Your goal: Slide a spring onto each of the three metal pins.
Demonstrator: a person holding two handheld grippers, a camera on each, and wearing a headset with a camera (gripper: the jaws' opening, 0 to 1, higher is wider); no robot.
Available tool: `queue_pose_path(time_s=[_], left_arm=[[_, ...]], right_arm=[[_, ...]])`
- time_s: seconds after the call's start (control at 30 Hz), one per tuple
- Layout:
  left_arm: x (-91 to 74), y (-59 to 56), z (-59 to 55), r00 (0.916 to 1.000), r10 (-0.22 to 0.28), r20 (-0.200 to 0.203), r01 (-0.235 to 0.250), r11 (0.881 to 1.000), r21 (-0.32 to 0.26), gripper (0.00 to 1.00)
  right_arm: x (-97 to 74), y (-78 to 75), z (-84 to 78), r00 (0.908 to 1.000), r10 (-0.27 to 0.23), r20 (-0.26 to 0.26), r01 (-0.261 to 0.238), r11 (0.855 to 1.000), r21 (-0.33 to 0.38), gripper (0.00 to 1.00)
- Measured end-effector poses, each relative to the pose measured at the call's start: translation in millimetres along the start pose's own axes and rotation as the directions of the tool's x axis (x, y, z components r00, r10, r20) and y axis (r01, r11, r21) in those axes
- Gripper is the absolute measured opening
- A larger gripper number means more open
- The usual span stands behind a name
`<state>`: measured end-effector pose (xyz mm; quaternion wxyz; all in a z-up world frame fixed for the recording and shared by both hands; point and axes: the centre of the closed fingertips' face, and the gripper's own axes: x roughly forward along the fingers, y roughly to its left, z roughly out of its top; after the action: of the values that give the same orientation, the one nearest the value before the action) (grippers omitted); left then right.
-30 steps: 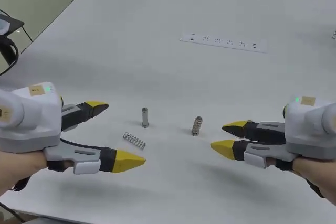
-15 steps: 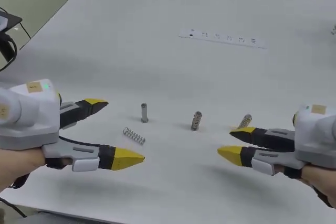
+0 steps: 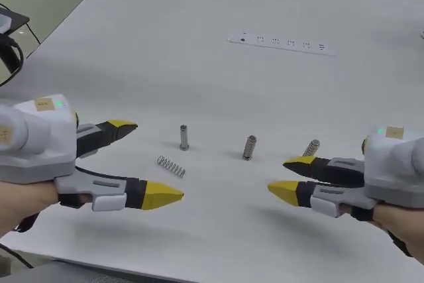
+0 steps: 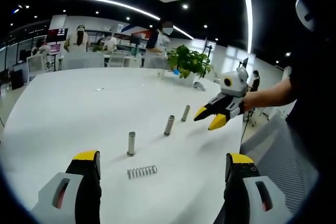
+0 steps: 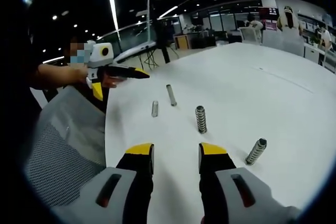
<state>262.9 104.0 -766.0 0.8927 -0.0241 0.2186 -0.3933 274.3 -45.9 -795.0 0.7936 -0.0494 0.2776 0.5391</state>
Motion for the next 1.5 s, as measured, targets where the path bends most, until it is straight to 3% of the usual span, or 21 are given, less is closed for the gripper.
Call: queue_pose_path(time_s=[0.53, 0.83, 1.3, 1.5], left_arm=[[-3.9, 1.5, -0.8, 1.0, 0.008, -0.004, -0.008, 1.0, 0.002, 0.96], [-5.2, 2.6, -0.8, 1.0, 0.007, -0.006, -0.007, 1.0, 0.001, 0.96], [-8.3, 2.6, -0.8, 1.0, 0.009, -0.004, -0.009, 1.0, 0.004, 0.95], [-9.9, 2.7, -4.2, 0.9999, 0.01, -0.01, -0.01, 1.0, -0.001, 0.95]], right_arm=[[59.2, 43.8, 41.6, 0.9917, 0.128, -0.008, -0.128, 0.985, -0.112, 0.29], [89.8, 58.0, 47.8, 0.9847, 0.169, -0.041, -0.173, 0.973, -0.151, 0.27], [137.2, 63.1, 31.1, 0.9799, 0.156, -0.124, -0.178, 0.965, -0.191, 0.23], [148.7, 53.7, 28.6, 0.9851, 0.106, -0.135, -0.131, 0.972, -0.195, 0.21]])
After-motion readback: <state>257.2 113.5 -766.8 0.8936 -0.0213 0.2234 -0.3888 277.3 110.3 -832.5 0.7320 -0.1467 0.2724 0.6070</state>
